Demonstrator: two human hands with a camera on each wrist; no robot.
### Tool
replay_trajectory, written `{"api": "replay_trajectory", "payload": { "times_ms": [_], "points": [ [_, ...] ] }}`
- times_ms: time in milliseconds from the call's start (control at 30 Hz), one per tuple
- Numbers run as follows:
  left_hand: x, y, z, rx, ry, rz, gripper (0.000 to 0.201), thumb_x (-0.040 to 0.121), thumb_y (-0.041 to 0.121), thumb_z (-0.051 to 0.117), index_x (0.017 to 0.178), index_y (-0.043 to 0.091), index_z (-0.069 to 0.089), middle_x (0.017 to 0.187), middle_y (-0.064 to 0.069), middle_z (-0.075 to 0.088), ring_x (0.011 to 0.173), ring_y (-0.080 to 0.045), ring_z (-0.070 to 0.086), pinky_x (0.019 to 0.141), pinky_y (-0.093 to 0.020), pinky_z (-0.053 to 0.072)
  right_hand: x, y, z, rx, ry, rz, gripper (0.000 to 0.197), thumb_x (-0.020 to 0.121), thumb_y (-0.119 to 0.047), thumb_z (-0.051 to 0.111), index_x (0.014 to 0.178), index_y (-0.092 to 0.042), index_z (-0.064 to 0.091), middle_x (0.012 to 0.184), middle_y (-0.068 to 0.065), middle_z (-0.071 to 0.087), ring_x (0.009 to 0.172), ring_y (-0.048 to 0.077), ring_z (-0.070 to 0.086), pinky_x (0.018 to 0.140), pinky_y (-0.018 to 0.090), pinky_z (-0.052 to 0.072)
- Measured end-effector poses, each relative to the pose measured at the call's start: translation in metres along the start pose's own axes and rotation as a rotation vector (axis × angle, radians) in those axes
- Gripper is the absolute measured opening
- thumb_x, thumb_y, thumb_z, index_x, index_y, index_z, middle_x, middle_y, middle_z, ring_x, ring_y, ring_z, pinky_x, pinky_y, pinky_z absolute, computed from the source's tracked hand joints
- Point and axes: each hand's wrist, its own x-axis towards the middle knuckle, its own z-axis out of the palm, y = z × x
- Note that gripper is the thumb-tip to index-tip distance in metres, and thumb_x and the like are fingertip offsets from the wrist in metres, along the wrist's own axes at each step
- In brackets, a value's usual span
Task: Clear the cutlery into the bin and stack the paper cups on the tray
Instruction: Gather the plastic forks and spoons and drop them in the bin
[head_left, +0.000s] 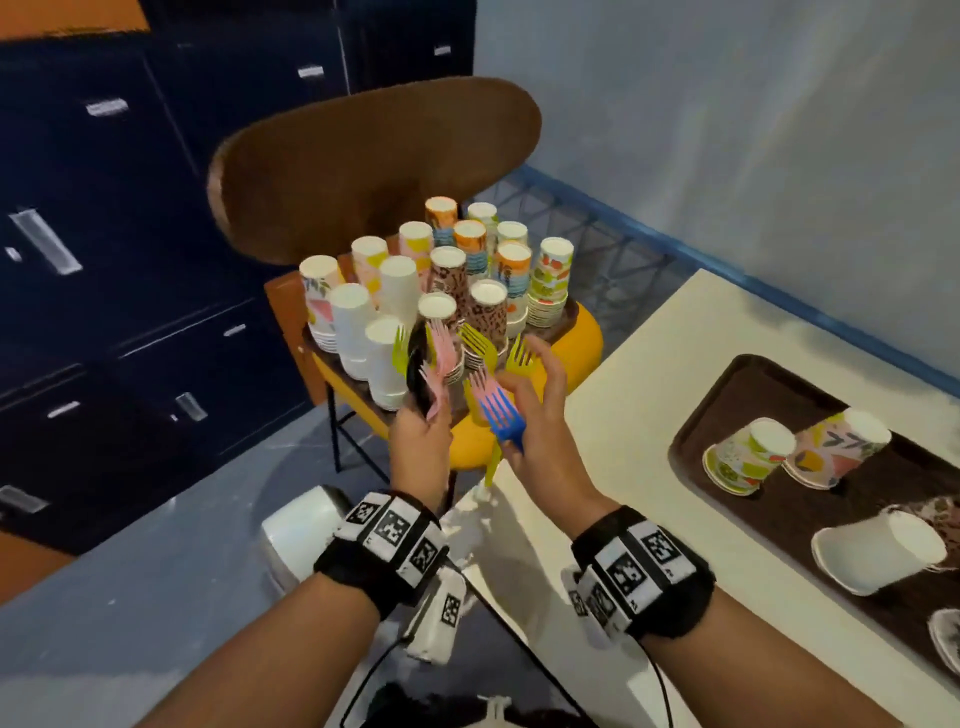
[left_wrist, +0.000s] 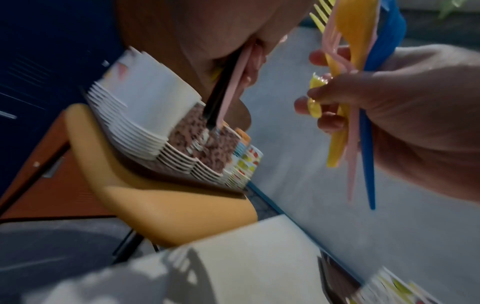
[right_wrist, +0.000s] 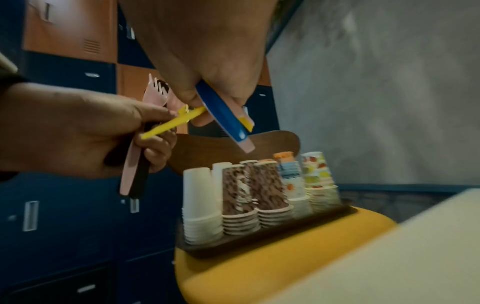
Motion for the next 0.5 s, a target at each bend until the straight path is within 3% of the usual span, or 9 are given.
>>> {"api": "replay_trajectory", "payload": {
  "times_ms": [67, 133, 167, 200, 267, 333, 400, 433, 500],
  "points": [
    [0.017, 0.002, -0.032, -0.049, 0.134, 0.021, 0.031, 0.095, 0.023, 0.05, 0.119, 0.004, 0.054, 0.09, -0.01, 0.063, 0.072, -0.019, 0.056, 0.066, -0.031, 0.047, 0.021, -0.024, 0.019, 0.001, -0.087, -0.028, 0.066, 0.075, 0.012, 0.057, 0.137, -0.005, 0.04, 0.155, 0.013, 0.007, 0.141, 0.023, 0.023, 0.101, 0.024, 0.033],
    [0.033, 0.0, -0.062, -0.144, 0.203, 0.055, 0.04, 0.088, 0.032, 0.054, 0.12, 0.008, 0.055, 0.096, -0.004, 0.063, 0.083, -0.017, 0.058, 0.069, -0.027, 0.047, 0.038, -0.041, 0.043, 0.125, -0.181, -0.086, 0.069, 0.073, 0.017, 0.052, 0.135, -0.012, 0.041, 0.155, 0.002, 0.006, 0.138, 0.0, 0.02, 0.095, 0.016, 0.035],
    [0.04, -0.002, -0.076, -0.183, 0.241, 0.07, 0.042, 0.084, 0.036, 0.055, 0.118, 0.011, 0.057, 0.099, -0.004, 0.062, 0.089, -0.018, 0.056, 0.073, -0.031, 0.047, 0.046, -0.049, 0.056, 0.22, -0.254, -0.092, 0.071, 0.073, 0.019, 0.048, 0.134, -0.017, 0.042, 0.15, -0.002, 0.016, 0.127, -0.008, 0.027, 0.088, 0.014, 0.034],
    [0.047, -0.007, -0.089, -0.199, 0.288, 0.069, 0.042, 0.081, 0.038, 0.055, 0.114, 0.013, 0.059, 0.101, -0.005, 0.061, 0.093, -0.019, 0.054, 0.077, -0.034, 0.047, 0.052, -0.055, 0.069, 0.302, -0.338, -0.081, 0.072, 0.075, 0.02, 0.044, 0.134, -0.021, 0.04, 0.142, -0.004, 0.027, 0.115, -0.01, 0.033, 0.086, 0.015, 0.033],
    [0.058, -0.016, -0.114, -0.164, 0.359, 0.032, 0.051, 0.077, 0.039, 0.054, 0.112, 0.002, 0.058, 0.089, -0.013, 0.056, 0.088, -0.02, 0.046, 0.066, -0.032, 0.043, 0.064, -0.061, 0.096, 0.365, -0.457, -0.065, 0.072, 0.079, 0.019, 0.043, 0.139, -0.019, 0.034, 0.134, -0.004, 0.039, 0.11, -0.014, 0.032, 0.092, 0.002, 0.023],
    [0.065, -0.033, -0.135, -0.059, 0.381, -0.036, 0.056, 0.079, 0.039, 0.052, 0.107, -0.01, 0.054, 0.07, -0.024, 0.047, 0.078, -0.021, 0.041, 0.054, -0.034, 0.033, 0.073, -0.064, 0.122, 0.351, -0.514, -0.071, 0.075, 0.079, 0.018, 0.045, 0.142, -0.018, 0.029, 0.138, 0.0, 0.042, 0.117, -0.009, 0.034, 0.096, -0.005, 0.018],
    [0.071, -0.05, -0.15, 0.036, 0.374, -0.128, 0.039, 0.088, 0.033, 0.048, 0.091, -0.005, 0.056, 0.059, -0.013, 0.047, 0.064, -0.022, 0.044, 0.051, -0.035, 0.034, 0.08, -0.064, 0.147, 0.337, -0.553, -0.07, 0.081, 0.079, 0.017, 0.047, 0.146, -0.021, 0.02, 0.138, -0.005, 0.044, 0.117, -0.001, 0.041, 0.087, -0.003, 0.022],
    [0.073, -0.057, -0.156, 0.072, 0.367, -0.184, 0.032, 0.089, 0.031, 0.045, 0.079, 0.003, 0.055, 0.055, -0.006, 0.046, 0.057, -0.021, 0.045, 0.05, -0.033, 0.034, 0.082, -0.063, 0.16, 0.34, -0.572, -0.047, 0.085, 0.08, 0.016, 0.047, 0.147, -0.023, 0.014, 0.13, -0.008, 0.047, 0.11, 0.0, 0.048, 0.083, -0.005, 0.027],
    [0.078, -0.073, -0.166, 0.108, 0.365, -0.296, 0.028, 0.09, 0.027, 0.043, 0.067, 0.012, 0.048, 0.051, -0.003, 0.043, 0.041, -0.018, 0.044, 0.047, -0.028, 0.036, 0.088, -0.057, 0.189, 0.335, -0.593, 0.067, 0.086, 0.083, 0.012, 0.047, 0.148, -0.024, 0.004, 0.109, 0.005, 0.058, 0.087, 0.011, 0.058, 0.065, 0.006, 0.035]
  ]
}}
